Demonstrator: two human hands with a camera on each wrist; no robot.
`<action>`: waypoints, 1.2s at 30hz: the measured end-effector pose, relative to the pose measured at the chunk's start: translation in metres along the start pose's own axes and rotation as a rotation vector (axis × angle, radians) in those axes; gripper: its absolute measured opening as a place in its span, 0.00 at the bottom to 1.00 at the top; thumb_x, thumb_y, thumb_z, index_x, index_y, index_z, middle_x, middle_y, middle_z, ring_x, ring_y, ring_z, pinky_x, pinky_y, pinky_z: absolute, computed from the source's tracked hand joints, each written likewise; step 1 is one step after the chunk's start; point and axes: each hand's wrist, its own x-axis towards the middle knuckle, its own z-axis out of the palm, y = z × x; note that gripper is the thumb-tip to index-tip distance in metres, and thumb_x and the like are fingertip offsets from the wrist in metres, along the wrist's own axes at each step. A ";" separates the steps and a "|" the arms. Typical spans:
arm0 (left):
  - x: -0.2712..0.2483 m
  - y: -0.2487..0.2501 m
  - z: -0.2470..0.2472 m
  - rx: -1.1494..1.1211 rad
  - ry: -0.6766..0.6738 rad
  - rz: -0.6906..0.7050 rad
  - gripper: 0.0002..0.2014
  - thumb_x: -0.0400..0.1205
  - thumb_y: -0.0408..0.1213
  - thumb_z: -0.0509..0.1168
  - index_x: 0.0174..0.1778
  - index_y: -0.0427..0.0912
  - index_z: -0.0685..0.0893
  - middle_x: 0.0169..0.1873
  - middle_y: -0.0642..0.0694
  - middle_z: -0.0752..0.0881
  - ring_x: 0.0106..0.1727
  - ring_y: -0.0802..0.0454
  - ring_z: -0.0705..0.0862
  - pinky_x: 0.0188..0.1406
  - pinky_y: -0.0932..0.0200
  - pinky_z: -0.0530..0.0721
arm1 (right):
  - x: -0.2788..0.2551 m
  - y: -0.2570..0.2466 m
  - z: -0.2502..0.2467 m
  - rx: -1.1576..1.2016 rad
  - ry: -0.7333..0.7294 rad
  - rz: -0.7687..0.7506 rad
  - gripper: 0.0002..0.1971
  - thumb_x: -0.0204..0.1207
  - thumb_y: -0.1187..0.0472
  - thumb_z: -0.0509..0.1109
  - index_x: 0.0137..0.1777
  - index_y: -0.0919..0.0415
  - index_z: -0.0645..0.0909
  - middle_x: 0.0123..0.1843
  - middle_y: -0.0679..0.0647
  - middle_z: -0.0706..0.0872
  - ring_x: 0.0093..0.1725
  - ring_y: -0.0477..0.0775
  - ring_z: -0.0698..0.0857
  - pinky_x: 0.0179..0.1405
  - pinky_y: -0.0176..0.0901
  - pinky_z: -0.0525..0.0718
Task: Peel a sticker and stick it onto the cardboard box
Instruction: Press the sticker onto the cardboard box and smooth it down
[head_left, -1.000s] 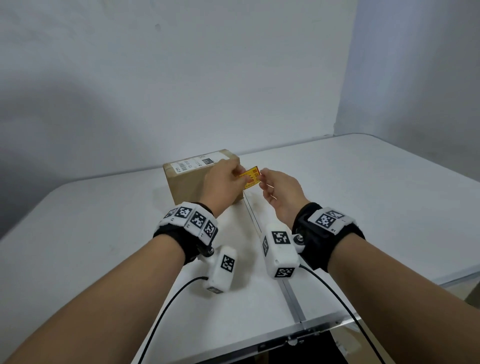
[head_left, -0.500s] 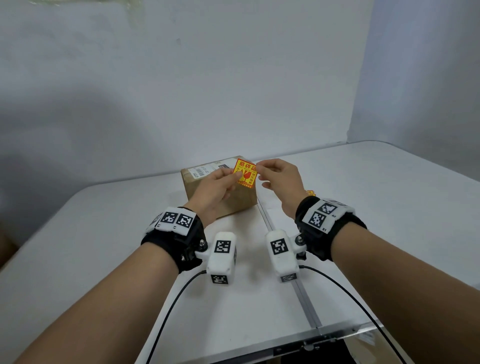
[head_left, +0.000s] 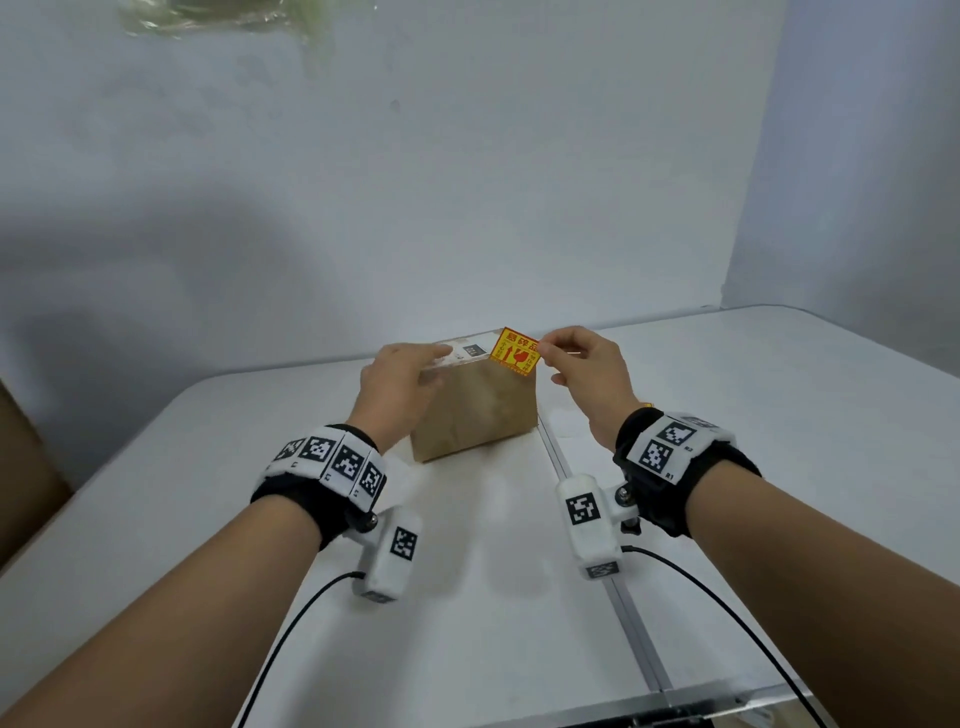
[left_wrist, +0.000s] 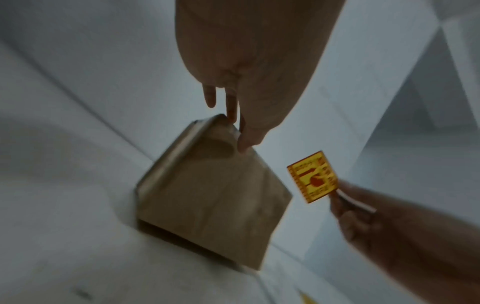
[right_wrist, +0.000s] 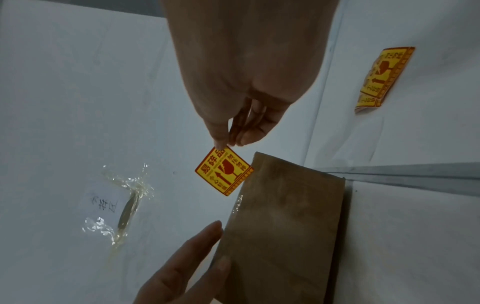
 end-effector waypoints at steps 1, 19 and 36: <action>0.001 -0.006 0.000 0.072 -0.036 0.021 0.22 0.79 0.33 0.62 0.69 0.53 0.81 0.68 0.48 0.83 0.76 0.47 0.72 0.76 0.49 0.68 | 0.001 0.000 0.001 -0.022 -0.024 -0.004 0.07 0.76 0.63 0.71 0.37 0.51 0.83 0.40 0.46 0.85 0.43 0.45 0.82 0.39 0.33 0.80; 0.003 -0.031 0.001 -0.101 -0.082 0.011 0.24 0.79 0.30 0.60 0.68 0.58 0.82 0.71 0.53 0.81 0.76 0.52 0.73 0.77 0.54 0.70 | 0.013 0.026 0.045 -0.375 -0.235 -0.155 0.06 0.70 0.57 0.76 0.44 0.57 0.92 0.66 0.41 0.78 0.77 0.47 0.67 0.79 0.51 0.65; -0.001 -0.024 0.012 -0.155 -0.044 -0.020 0.21 0.76 0.47 0.69 0.66 0.60 0.83 0.73 0.57 0.79 0.80 0.58 0.67 0.81 0.54 0.64 | 0.026 0.024 0.041 -0.451 -0.253 -0.205 0.07 0.70 0.61 0.76 0.45 0.62 0.92 0.63 0.49 0.82 0.65 0.46 0.77 0.73 0.48 0.74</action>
